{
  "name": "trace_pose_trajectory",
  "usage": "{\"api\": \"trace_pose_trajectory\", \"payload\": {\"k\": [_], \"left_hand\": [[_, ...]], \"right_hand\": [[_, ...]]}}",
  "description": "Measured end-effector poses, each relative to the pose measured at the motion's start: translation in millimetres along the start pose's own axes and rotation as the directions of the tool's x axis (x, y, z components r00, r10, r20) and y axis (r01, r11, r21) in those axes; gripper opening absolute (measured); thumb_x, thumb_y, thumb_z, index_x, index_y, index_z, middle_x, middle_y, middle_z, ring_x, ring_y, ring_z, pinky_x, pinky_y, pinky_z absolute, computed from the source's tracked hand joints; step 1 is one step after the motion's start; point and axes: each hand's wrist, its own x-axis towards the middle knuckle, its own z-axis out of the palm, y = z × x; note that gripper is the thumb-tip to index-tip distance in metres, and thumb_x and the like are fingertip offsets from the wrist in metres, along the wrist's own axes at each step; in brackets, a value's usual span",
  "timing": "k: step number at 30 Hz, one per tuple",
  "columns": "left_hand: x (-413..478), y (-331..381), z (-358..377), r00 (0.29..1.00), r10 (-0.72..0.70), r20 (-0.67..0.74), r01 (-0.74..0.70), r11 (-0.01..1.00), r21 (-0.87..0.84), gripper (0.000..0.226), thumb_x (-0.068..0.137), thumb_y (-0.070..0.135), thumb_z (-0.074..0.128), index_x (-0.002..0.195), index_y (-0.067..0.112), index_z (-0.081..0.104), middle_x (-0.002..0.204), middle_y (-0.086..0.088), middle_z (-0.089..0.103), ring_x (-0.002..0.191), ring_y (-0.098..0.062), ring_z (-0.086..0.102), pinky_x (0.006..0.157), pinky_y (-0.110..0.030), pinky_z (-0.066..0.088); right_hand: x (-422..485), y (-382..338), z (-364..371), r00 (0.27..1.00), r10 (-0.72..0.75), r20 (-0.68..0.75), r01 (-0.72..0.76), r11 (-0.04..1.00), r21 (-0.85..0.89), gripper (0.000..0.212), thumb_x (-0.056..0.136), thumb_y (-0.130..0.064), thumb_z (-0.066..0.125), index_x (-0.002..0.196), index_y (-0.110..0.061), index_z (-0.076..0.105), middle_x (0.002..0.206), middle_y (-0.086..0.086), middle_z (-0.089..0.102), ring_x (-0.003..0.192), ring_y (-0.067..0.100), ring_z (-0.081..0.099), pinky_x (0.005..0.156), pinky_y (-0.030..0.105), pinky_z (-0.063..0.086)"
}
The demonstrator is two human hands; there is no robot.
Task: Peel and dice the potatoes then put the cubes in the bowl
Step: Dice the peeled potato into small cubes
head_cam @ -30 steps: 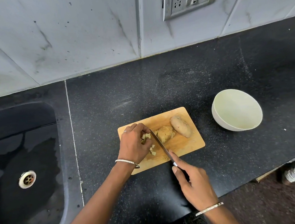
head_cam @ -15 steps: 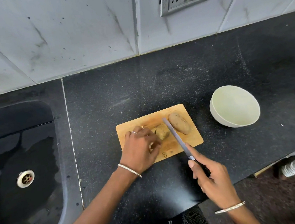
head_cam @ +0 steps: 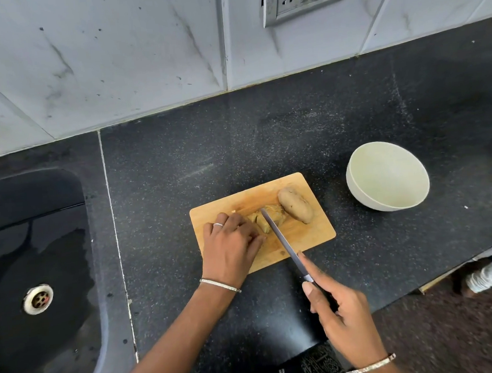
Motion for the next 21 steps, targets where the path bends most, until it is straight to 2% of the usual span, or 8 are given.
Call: {"api": "trace_pose_trajectory", "payload": {"k": [2,6,8,10,12,15,18,21], "left_hand": [[-2,-3,0,0.999,-0.042,-0.025,0.041,0.998,-0.051,0.012,0.082,0.040,0.070,0.077,0.029,0.069,0.085,0.008,0.057,0.082,-0.020,0.049,0.067,-0.036,0.036],[-9,-5,-4,0.995,-0.097,-0.003,0.097,0.992,-0.076,0.012,0.079,0.037,0.060,0.081,0.030,0.070,0.088,0.009,0.056,0.085,-0.020,0.049,0.070,-0.036,0.038],[-10,-4,-3,0.994,-0.103,0.024,0.104,0.991,-0.078,0.010,0.077,0.036,0.064,0.083,0.032,0.071,0.090,0.009,0.055,0.086,-0.019,0.049,0.071,-0.035,0.037],[-9,-3,0,0.995,-0.093,0.047,0.096,0.993,-0.067,0.009,0.077,0.036,0.068,0.084,0.032,0.072,0.091,0.009,0.055,0.088,-0.019,0.048,0.071,-0.035,0.037],[-7,-1,2,0.995,-0.089,0.048,0.092,0.994,-0.064,0.008,0.078,0.036,0.070,0.084,0.032,0.072,0.091,0.009,0.056,0.088,-0.018,0.048,0.072,-0.034,0.034],[-5,1,3,0.995,-0.096,0.034,0.098,0.994,-0.049,0.005,0.077,0.035,0.072,0.081,0.031,0.072,0.089,0.009,0.057,0.085,-0.019,0.048,0.070,-0.032,0.030],[-4,1,3,0.997,-0.077,0.014,0.077,0.996,-0.034,0.004,0.075,0.032,0.074,0.078,0.030,0.072,0.087,0.008,0.057,0.083,-0.019,0.049,0.068,-0.031,0.026],[-3,1,3,0.999,-0.050,0.003,0.050,0.998,-0.036,0.005,0.075,0.029,0.075,0.076,0.028,0.071,0.087,0.007,0.058,0.081,-0.020,0.050,0.067,-0.032,0.029]], "right_hand": [[-2,-2,1,1.000,-0.019,-0.003,0.019,0.999,-0.027,0.051,0.096,-0.025,0.060,0.136,-0.054,0.048,0.075,-0.029,0.065,0.044,0.017,0.041,0.042,0.026,0.034],[-7,-9,3,0.999,-0.047,0.003,0.047,0.995,-0.083,0.054,0.096,-0.024,0.061,0.136,-0.056,0.046,0.079,-0.012,0.071,0.044,0.003,0.032,0.044,0.016,0.026],[-8,-13,6,0.999,-0.041,0.018,0.043,0.993,-0.110,0.056,0.095,-0.022,0.062,0.135,-0.058,0.045,0.079,-0.020,0.069,0.045,0.004,0.032,0.043,0.014,0.025],[-9,-17,8,0.999,-0.035,0.038,0.039,0.991,-0.130,0.056,0.094,-0.018,0.064,0.136,-0.052,0.049,0.069,-0.032,0.059,0.044,0.004,0.035,0.043,0.007,0.021],[-10,-20,8,0.998,-0.035,0.051,0.042,0.987,-0.157,0.057,0.094,-0.017,0.063,0.137,-0.050,0.048,0.066,-0.029,0.054,0.047,0.004,0.039,0.044,0.006,0.022],[-11,-18,11,0.998,-0.026,0.049,0.034,0.984,-0.175,0.060,0.095,-0.020,0.062,0.137,-0.058,0.043,0.060,-0.015,0.050,0.050,0.005,0.042,0.047,0.010,0.026],[-11,-19,13,0.999,-0.020,0.049,0.028,0.985,-0.171,0.057,0.095,-0.018,0.062,0.138,-0.052,0.046,0.063,-0.023,0.051,0.048,0.004,0.040,0.047,0.008,0.025],[-9,-25,13,0.998,-0.003,0.065,0.014,0.985,-0.175,0.054,0.096,-0.015,0.061,0.138,-0.046,0.047,0.062,-0.033,0.050,0.048,0.001,0.043,0.044,0.006,0.025]]}}
